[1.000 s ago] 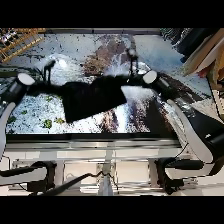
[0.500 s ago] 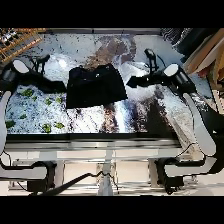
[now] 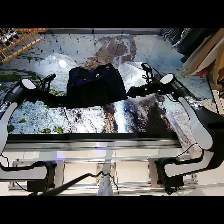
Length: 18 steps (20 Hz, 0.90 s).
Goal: Fold the clothes and pants, and hang the long-sleeved shirts on hangers.
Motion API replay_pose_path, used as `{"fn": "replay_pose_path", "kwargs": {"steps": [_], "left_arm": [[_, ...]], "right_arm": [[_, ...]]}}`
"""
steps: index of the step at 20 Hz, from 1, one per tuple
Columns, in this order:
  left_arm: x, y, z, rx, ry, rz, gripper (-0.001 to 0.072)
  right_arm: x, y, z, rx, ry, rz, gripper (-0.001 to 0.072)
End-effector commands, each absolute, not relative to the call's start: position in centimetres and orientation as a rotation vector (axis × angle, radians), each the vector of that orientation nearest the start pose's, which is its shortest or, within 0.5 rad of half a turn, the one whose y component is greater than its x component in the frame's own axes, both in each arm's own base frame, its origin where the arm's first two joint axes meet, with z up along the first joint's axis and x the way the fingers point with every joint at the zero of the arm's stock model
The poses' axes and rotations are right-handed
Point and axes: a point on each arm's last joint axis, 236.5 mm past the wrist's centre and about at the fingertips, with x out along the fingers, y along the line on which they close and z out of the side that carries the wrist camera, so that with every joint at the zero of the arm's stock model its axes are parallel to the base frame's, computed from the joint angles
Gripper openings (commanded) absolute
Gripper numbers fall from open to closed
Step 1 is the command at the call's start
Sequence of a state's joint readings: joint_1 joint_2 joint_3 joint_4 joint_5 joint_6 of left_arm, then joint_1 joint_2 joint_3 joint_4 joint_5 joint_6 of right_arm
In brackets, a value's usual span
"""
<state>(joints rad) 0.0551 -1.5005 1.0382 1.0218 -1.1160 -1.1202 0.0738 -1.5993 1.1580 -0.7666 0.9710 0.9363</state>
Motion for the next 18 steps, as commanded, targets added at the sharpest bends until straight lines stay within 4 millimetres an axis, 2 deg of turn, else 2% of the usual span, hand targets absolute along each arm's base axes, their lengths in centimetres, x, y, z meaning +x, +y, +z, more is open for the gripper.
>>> {"fn": "replay_pose_path", "kwargs": {"steps": [1,3,4,5,6,7,8,9,10,11,13,15,17,18], "left_arm": [[36.6,-9.5,-9.4,-0.269,1.405,-0.48,0.0608],[36.4,-9.5,-10.3,-0.278,1.427,-0.479,0.0607],[36.6,-9.6,-10.5,-0.289,1.426,-0.475,0.0555],[37.0,-9.7,-10.4,-0.3,1.407,-0.472,0.0386],[37.5,-10.2,-10.1,-0.33,1.389,-0.474,0.0173],[37.7,-10.8,-9.6,-0.37,1.376,-0.484,0.002],[37.9,-11.7,-8.7,-0.41,1.361,-0.511,0.0013],[37.9,-12.3,-7.3,-0.426,1.35,-0.559,0.0012],[37.7,-12.7,-4.9,-0.434,1.34,-0.625,0.0011],[37.7,-12.7,-1.9,-0.432,1.321,-0.679,0.0011],[38.3,-11.9,6.7,-0.41,1.199,-0.773,0.001],[38.3,-11.1,17.8,-0.414,0.984,-0.83,0.001],[36.3,-11.1,28.1,-0.402,0.752,-0.896,0.0011],[34.7,-11.5,32.5,-0.396,0.648,-0.934,0.0011]], "right_arm": [[42.3,19.5,-7.6,0.265,1.187,0.74,0.0571],[42.0,21.1,-8.7,0.245,1.212,0.775,0.056],[42.0,22.0,-9.0,0.235,1.216,0.79,0.0547],[42.1,22.7,-8.9,0.227,1.215,0.802,0.0392],[42.2,23.2,-8.5,0.224,1.209,0.81,0.0181],[42.0,23.7,-7.8,0.228,1.217,0.831,0.0037],[41.4,24.0,-6.7,0.234,1.24,0.875,0.0036],[40.3,24.3,-4.7,0.235,1.267,0.942,0.0036],[39.3,24.4,-2.2,0.228,1.277,1.002,0.0035],[38.3,24.4,1.4,0.195,1.253,1.063,0.0035],[36.5,24.2,9.6,0.12,1.14,1.116,0.0035],[35.2,23.2,18.4,0.028,0.945,1.06,0.0035],[32.7,21.7,27.6,-0.057,0.71,0.976,0.0035],[31.0,21.0,31.8,-0.076,0.597,0.938,0.0035]]}}
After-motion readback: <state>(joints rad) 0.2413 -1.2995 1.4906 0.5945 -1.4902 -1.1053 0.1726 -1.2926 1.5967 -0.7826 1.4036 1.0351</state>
